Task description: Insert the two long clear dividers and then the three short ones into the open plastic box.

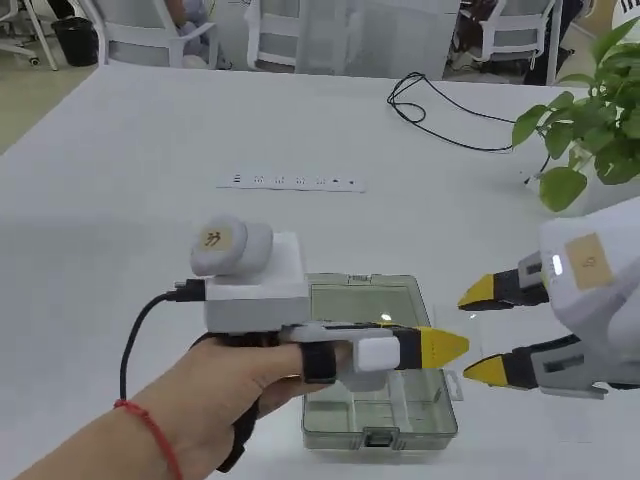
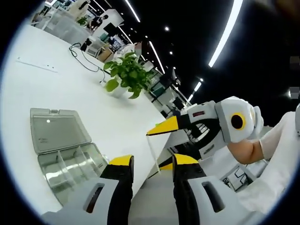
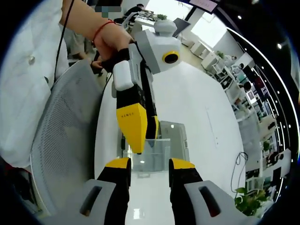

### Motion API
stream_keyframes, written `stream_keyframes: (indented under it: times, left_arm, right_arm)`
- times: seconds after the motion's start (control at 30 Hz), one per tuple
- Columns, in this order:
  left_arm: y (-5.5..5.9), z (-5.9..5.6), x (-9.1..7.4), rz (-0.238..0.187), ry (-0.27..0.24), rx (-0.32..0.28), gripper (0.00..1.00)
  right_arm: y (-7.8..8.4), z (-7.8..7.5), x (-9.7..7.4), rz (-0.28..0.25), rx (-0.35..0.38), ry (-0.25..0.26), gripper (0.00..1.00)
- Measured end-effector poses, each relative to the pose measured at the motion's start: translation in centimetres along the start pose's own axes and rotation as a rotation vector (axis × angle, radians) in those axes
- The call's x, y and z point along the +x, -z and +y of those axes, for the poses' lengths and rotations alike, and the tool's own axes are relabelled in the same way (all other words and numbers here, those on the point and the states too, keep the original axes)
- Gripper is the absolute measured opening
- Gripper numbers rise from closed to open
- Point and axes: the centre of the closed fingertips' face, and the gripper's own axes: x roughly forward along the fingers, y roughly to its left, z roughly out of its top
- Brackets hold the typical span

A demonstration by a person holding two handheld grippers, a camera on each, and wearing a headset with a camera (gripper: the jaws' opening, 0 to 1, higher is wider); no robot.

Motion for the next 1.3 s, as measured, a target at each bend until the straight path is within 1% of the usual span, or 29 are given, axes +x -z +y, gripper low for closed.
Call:
stream_keyframes:
  times: [0.13,0.23,0.4,0.57,0.87,0.97,1.07,1.1,1.13,1.17,1.23,1.27,1.3]
  left_arm:
    - [0.0,-0.3,0.2,-0.003,0.013,-0.028,0.17]
    - [0.1,-0.3,0.3,0.0,0.017,-0.037,0.11]
    - [0.3,-0.4,0.3,0.008,0.021,-0.043,0.05]
    - [0.3,-0.5,0.3,0.008,0.028,-0.047,0.0]
    - [0.4,-0.6,0.3,0.006,0.031,-0.061,0.0]
    - [0.3,-0.5,0.3,-0.001,0.029,-0.075,0.0]
    - [0.2,-0.5,0.2,-0.004,0.028,-0.077,0.0]
    - [0.2,-0.4,0.2,-0.006,0.024,-0.073,0.0]
    - [0.3,-0.3,0.1,0.004,0.02,-0.059,0.0]
    - [0.3,-0.2,0.1,-0.002,0.018,-0.052,0.0]
    - [0.3,-0.2,0.1,0.0,0.023,-0.039,0.0]
    - [0.3,-0.1,0.0,0.002,0.021,-0.022,0.0]
    - [0.5,0.0,-0.1,0.011,0.015,0.009,0.0]
  right_arm:
    - [-0.3,0.1,-0.2,-0.002,-0.005,0.003,0.33]
    - [-0.4,0.1,-0.3,-0.006,0.001,0.004,0.33]
    - [-0.5,0.2,-0.3,-0.005,0.006,0.001,0.33]
    - [-0.5,0.2,-0.3,-0.004,0.005,0.003,0.33]
    - [-0.5,0.3,-0.2,-0.006,0.0,0.001,0.33]
    - [-0.6,0.2,-0.2,-0.011,-0.003,0.006,0.33]
    - [-0.7,0.1,-0.2,-0.015,-0.001,0.008,0.33]
    - [-0.7,0.1,-0.2,-0.017,0.0,0.009,0.34]
    - [-0.8,0.0,-0.3,-0.021,0.003,0.01,0.34]
    - [-0.9,0.0,-0.4,-0.029,0.013,0.004,0.34]
    - [-1.2,-0.3,-0.7,-0.049,0.03,0.006,0.35]
    - [-1.3,-0.4,-0.8,-0.055,0.034,0.005,0.35]
    - [-1.3,-0.5,-0.9,-0.061,0.041,0.004,0.35]
